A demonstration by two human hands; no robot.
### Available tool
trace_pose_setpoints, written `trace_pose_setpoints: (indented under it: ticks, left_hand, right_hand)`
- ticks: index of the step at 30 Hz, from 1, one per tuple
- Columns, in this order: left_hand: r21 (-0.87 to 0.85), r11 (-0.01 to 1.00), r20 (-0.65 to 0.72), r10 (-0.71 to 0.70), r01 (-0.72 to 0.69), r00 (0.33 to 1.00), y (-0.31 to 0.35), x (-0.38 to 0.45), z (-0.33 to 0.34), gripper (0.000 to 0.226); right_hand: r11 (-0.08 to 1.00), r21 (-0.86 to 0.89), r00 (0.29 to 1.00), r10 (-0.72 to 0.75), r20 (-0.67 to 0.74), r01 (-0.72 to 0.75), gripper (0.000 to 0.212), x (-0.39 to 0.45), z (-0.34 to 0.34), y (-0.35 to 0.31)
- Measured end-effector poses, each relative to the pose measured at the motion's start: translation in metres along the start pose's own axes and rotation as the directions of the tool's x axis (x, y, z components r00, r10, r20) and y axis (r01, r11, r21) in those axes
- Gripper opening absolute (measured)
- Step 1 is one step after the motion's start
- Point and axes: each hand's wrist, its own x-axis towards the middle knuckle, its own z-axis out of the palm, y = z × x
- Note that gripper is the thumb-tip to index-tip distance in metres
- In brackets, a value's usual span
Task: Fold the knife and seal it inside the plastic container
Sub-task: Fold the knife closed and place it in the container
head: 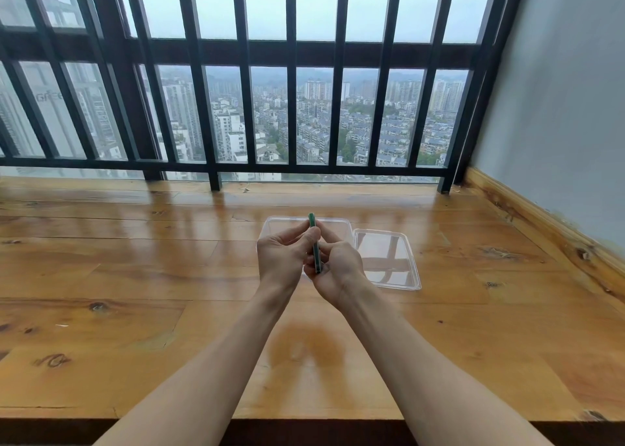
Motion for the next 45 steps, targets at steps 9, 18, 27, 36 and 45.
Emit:
trace_pose_setpoints:
  ticks: [9,18,27,36,45]
  left_hand:
    - [-0.009,1.0,-0.003,-0.008,0.008,1.0,-0.003,0.001,-0.002,0.016]
    - [0.115,0.993,-0.031,-0.032,0.035,0.999,-0.001,0.011,-0.014,0.031]
    - [0.095,0.994,-0.056,-0.046,0.051,0.997,-0.002,0.012,-0.015,0.024]
    - [0.007,0.997,-0.036,-0.079,0.079,0.996,0.0,0.011,-0.016,0.016]
    - [0.099,0.994,0.037,-0.058,0.054,0.998,0.0,0.009,-0.018,0.023]
  right_hand:
    - [1.0,-0.019,1.0,0.01,0.006,-0.01,0.046,0.001,-0.002,0.0]
    - [0.95,-0.306,0.996,-0.043,0.076,0.064,0.027,0.0,-0.01,-0.01]
    - [0.835,-0.498,0.971,-0.224,0.085,0.236,0.02,0.006,-0.015,-0.006]
    - [0.803,-0.532,0.961,-0.261,0.088,0.267,0.031,0.006,-0.016,-0.011]
    - [0.979,-0.099,0.982,-0.183,-0.04,0.179,0.013,0.006,-0.018,-0.019]
